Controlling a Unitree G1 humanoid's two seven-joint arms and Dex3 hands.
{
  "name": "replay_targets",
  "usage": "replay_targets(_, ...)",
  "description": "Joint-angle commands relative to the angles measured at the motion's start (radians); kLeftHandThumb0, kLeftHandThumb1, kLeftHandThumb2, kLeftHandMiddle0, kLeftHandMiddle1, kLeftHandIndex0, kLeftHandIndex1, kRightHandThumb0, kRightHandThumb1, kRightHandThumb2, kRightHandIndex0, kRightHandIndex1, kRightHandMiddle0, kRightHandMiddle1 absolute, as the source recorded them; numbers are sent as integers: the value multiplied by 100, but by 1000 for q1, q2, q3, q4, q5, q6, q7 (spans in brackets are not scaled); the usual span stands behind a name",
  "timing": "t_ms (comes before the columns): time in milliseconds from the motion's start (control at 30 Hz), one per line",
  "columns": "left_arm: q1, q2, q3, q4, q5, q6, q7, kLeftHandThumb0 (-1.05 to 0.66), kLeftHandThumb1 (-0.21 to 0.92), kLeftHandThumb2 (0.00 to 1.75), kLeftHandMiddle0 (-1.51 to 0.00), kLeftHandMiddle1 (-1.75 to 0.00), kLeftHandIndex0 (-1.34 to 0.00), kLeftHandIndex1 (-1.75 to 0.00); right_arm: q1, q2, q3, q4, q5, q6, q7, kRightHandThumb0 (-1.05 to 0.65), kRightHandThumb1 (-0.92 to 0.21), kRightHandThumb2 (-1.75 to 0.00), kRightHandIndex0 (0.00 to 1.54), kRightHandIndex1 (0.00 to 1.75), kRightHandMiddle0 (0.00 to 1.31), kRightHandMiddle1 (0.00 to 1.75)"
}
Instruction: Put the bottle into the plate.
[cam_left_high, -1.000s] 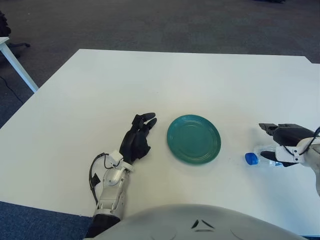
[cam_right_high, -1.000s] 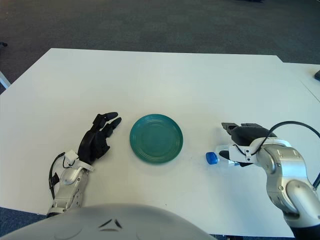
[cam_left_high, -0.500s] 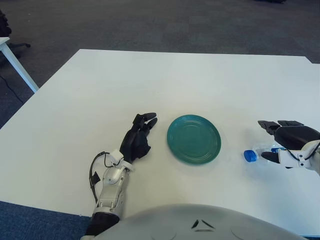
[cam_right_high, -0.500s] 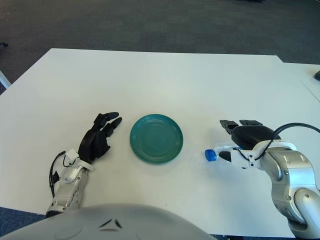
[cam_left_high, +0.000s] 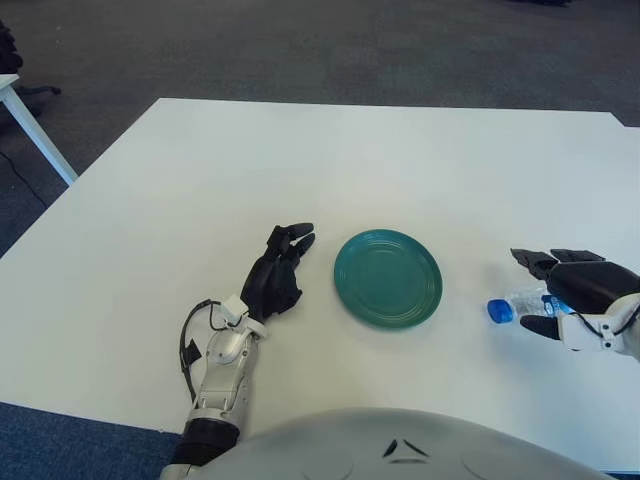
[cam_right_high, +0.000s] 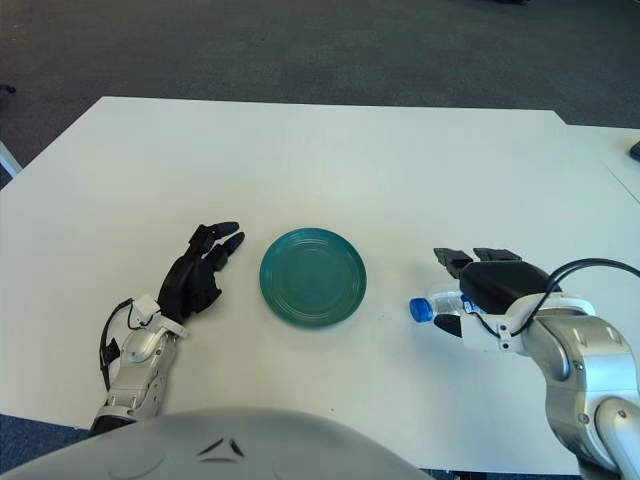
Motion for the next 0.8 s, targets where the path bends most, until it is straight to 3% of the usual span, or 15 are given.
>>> replay_targets(0, 30, 9, 0, 24, -1, 58, -1, -74, 92, 94, -33, -24, 0, -98, 24, 8, -31, -34, 0, -26, 5, -105, -92, -79, 0, 0, 0, 0)
replay_targets(267, 30, 12, 2, 0, -15, 124, -2, -75, 92, 92, -34, -24, 0, -101, 82, 28, -73, -60, 11, -104, -19, -105, -92, -79, 0, 0, 0, 0)
replay_targets(767, 45, 26, 5, -13, -6, 84, -9, -73, 92, 94, -35, -22, 0, -100, 83, 67, -49, 2, -47, -153, -42, -105, -92, -80, 0, 0, 0, 0)
